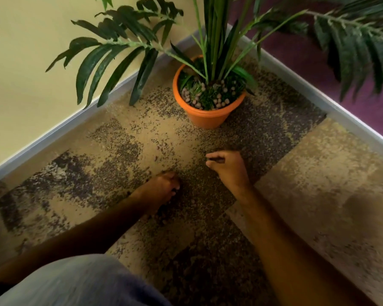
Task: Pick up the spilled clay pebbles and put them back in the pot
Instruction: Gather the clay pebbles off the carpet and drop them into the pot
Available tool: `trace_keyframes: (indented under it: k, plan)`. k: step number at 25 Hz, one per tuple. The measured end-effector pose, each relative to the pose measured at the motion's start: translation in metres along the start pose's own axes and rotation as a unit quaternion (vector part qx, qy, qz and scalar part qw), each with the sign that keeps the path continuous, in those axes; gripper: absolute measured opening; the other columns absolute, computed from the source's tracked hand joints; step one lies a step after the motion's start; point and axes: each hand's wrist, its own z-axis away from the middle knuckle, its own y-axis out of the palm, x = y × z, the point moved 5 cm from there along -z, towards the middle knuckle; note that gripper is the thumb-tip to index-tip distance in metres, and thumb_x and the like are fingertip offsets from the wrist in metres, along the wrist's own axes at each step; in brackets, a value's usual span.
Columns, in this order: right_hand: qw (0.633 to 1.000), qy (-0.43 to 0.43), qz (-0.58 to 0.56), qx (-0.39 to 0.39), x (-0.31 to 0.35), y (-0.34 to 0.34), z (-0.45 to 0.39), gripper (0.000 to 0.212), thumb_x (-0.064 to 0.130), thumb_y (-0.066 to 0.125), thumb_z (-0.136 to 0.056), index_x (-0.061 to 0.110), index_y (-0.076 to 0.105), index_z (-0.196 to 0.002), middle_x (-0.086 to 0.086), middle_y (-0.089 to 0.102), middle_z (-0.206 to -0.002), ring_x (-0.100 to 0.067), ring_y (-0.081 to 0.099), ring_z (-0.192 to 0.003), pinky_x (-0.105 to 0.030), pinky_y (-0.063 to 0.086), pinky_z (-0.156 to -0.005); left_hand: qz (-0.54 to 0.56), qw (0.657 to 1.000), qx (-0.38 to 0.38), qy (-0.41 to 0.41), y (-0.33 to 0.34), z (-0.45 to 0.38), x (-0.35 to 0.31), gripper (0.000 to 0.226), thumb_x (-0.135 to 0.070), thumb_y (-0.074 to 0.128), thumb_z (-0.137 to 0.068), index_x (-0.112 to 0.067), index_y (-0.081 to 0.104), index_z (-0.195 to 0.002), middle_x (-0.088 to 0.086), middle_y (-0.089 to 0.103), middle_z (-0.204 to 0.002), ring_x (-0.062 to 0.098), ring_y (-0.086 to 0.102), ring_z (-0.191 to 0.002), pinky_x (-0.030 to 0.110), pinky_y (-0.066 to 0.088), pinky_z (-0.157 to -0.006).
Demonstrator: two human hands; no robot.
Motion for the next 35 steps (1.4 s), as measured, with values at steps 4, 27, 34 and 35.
trace_keyframes:
  k: [4,27,34,35]
  plan:
    - [0.997,-0.031,-0.064,-0.009,0.030,-0.008,0.005,0.023,0.014,0.074,-0.085,0.017,0.077,-0.107,0.007,0.077,-0.099,0.008,0.068,-0.081,-0.007,0.050,-0.062,0.024,1.000,-0.003,-0.016,-0.007,-0.002,0.003,0.018,-0.020,0.066,-0.092,-0.020,0.068,-0.110,0.001,0.054,-0.128,0.014,0.059,-0.105,0.020,0.044,-0.080]
    - [0.968,-0.171,-0.147,-0.112,0.159,-0.005,-0.035,0.053,0.008,0.045,-0.087,0.002,0.051,-0.139,-0.007,0.056,-0.138,-0.005,0.046,-0.128,-0.016,0.027,-0.116,0.419,0.847,-0.307,-0.111,-0.228,-0.100,0.009,0.025,0.001,0.064,-0.091,-0.021,0.072,-0.098,-0.003,0.076,-0.098,0.009,0.073,-0.095,0.022,0.059,-0.080]
    - [0.953,-0.201,-0.213,-0.080,0.133,-0.029,-0.026,0.039,-0.002,0.048,-0.096,0.008,0.056,-0.133,-0.012,0.060,-0.130,-0.017,0.066,-0.109,-0.029,0.062,-0.079,0.389,0.849,-0.347,-0.092,-0.219,-0.067,0.023,0.027,0.002,0.063,-0.087,-0.024,0.071,-0.090,-0.006,0.073,-0.093,0.008,0.069,-0.091,0.029,0.059,-0.086]
    - [0.949,-0.213,-0.213,-0.088,0.125,-0.036,-0.024,0.033,0.004,0.051,-0.096,0.012,0.059,-0.126,-0.009,0.063,-0.119,-0.013,0.069,-0.095,-0.025,0.061,-0.068,0.361,0.862,-0.345,-0.092,-0.215,-0.057,0.025,0.023,0.000,0.061,-0.088,-0.020,0.069,-0.092,-0.004,0.071,-0.095,0.007,0.066,-0.090,0.030,0.058,-0.086]
